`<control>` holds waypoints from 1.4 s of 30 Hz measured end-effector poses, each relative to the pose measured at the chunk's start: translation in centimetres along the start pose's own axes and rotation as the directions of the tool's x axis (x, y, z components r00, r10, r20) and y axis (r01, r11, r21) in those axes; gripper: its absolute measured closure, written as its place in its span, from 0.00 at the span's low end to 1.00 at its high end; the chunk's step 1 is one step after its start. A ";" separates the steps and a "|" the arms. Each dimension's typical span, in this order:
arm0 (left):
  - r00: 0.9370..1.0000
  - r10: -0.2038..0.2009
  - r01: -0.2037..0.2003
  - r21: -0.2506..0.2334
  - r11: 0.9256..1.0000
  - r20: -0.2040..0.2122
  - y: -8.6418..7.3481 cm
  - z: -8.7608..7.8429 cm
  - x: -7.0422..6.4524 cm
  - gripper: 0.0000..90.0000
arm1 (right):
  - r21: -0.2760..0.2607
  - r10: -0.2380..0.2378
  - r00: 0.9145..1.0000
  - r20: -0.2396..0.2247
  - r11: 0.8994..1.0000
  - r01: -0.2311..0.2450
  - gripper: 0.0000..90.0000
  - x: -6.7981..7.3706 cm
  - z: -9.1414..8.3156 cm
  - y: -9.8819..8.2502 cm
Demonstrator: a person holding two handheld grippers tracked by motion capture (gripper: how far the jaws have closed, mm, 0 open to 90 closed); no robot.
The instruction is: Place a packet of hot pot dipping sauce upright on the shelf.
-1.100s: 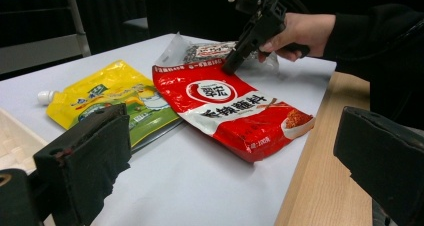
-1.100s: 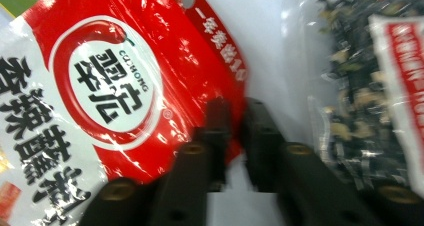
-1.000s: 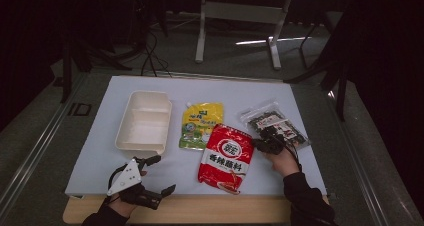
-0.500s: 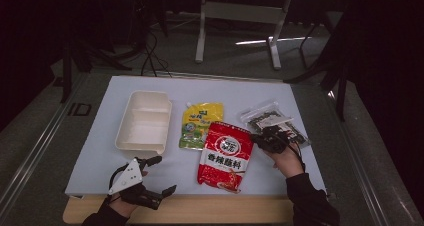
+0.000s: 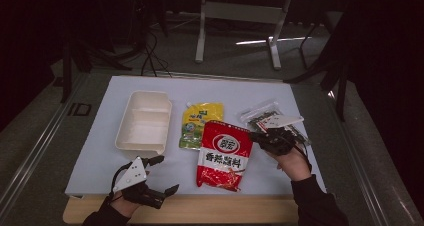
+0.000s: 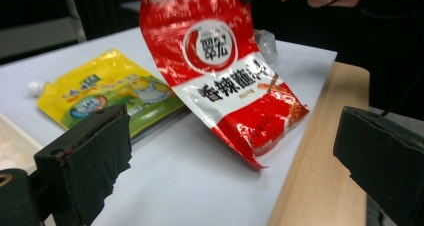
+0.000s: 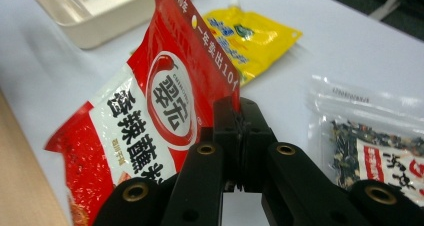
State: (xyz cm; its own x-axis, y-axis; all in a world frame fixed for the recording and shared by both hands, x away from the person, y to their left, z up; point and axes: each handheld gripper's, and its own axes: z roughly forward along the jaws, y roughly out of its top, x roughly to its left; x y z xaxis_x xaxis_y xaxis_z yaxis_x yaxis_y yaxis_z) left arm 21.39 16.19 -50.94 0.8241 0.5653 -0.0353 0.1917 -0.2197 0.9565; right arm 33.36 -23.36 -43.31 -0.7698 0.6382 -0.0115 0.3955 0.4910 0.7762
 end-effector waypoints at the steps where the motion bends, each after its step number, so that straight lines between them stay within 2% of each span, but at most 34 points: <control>1: 1.000 -0.011 0.011 0.005 1.000 0.008 0.1 0.0 0.0 0.03 | -0.006 -0.008 1.000 -0.003 1.000 0.008 0.99 0.2 -0.3 0.1; 3: 1.000 -0.015 0.015 0.007 1.000 0.010 0.3 0.0 -0.1 0.03 | -0.022 -0.038 0.999 -0.009 0.999 0.038 0.99 1.0 -1.0 0.5; 9: 0.999 -0.022 0.022 -0.002 1.000 0.029 1.1 0.0 -0.3 0.03 | -0.049 -0.076 0.997 -0.028 0.996 0.075 0.99 2.1 -2.2 1.2; 10: 0.999 -0.022 0.023 -0.002 1.000 0.045 1.6 0.1 -0.4 0.03 | -0.058 -0.089 0.995 -0.035 0.995 0.086 0.99 2.4 -2.5 1.3; 11: 0.998 -0.022 0.022 -0.005 1.000 0.056 1.7 0.2 -0.4 0.03 | -0.060 -0.124 0.992 -0.035 0.991 0.122 0.99 3.2 -3.0 1.7; 15: 0.997 -0.032 0.032 -0.007 0.999 0.069 2.6 0.6 -0.5 0.03 | -0.068 -0.159 0.986 -0.044 0.985 0.155 0.99 4.1 -3.4 2.0; 18: 0.998 -0.021 0.021 -0.005 1.000 0.065 3.4 1.0 -0.5 0.05 | -0.084 -0.183 0.982 -0.048 0.980 0.179 0.99 4.7 -3.8 2.3; 22: 0.999 -0.010 0.010 -0.010 1.000 0.040 4.6 1.6 -0.2 0.08 | -0.090 -0.213 0.975 -0.065 0.974 0.207 0.99 5.4 -4.2 2.7; 24: 1.000 -0.004 0.004 0.003 1.000 0.025 5.3 2.0 0.2 0.09 | -0.096 -0.217 0.973 -0.073 0.973 0.209 0.99 5.6 -4.4 2.7; 27: 1.000 -0.008 0.008 0.018 1.000 0.006 6.4 2.7 1.1 0.17 | -0.101 -0.228 0.971 -0.075 0.970 0.221 0.99 5.8 -4.7 2.7; 30: 1.000 -0.004 0.004 0.045 0.999 0.000 7.3 3.5 1.8 0.18 | -0.105 -0.238 0.968 -0.073 0.967 0.230 0.99 6.0 -4.9 2.8; 32: 1.000 -0.010 0.009 0.060 0.998 0.014 7.8 4.1 2.2 0.19 | -0.105 -0.245 0.966 -0.076 0.966 0.237 0.99 6.2 -4.9 2.8; 35: 0.999 -0.009 0.006 0.085 0.996 0.038 8.1 5.0 2.7 0.26 | -0.105 -0.255 0.964 -0.079 0.963 0.247 0.99 6.5 -5.0 2.9; 37: 0.998 -0.016 0.008 0.109 0.994 0.065 8.1 5.7 3.0 0.36 | -0.110 -0.257 0.963 -0.082 0.963 0.247 0.99 6.5 -5.0 3.1; 38: 0.997 -0.016 0.006 0.126 0.992 0.078 8.0 6.0 3.1 0.38 | -0.112 -0.259 0.962 -0.085 0.962 0.249 0.99 6.6 -5.1 3.1; 40: 0.993 -0.027 0.009 0.152 0.988 0.118 7.6 6.6 3.0 0.45 | -0.119 -0.256 0.962 -0.094 0.962 0.244 0.99 6.6 -5.2 3.2; 42: 0.988 -0.025 0.001 0.157 0.988 0.150 7.3 6.8 2.8 0.55 | -0.118 -0.264 0.960 -0.090 0.960 0.253 0.99 6.7 -5.2 3.2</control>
State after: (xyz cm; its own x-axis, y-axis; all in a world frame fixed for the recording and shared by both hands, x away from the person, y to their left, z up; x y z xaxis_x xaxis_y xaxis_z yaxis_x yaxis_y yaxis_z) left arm 28.74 10.79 -46.00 0.8898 0.4447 -0.1027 0.2743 -0.3412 0.8991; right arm 26.88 -20.58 -37.63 -0.8890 0.4294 -0.1591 0.1259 0.5633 0.8166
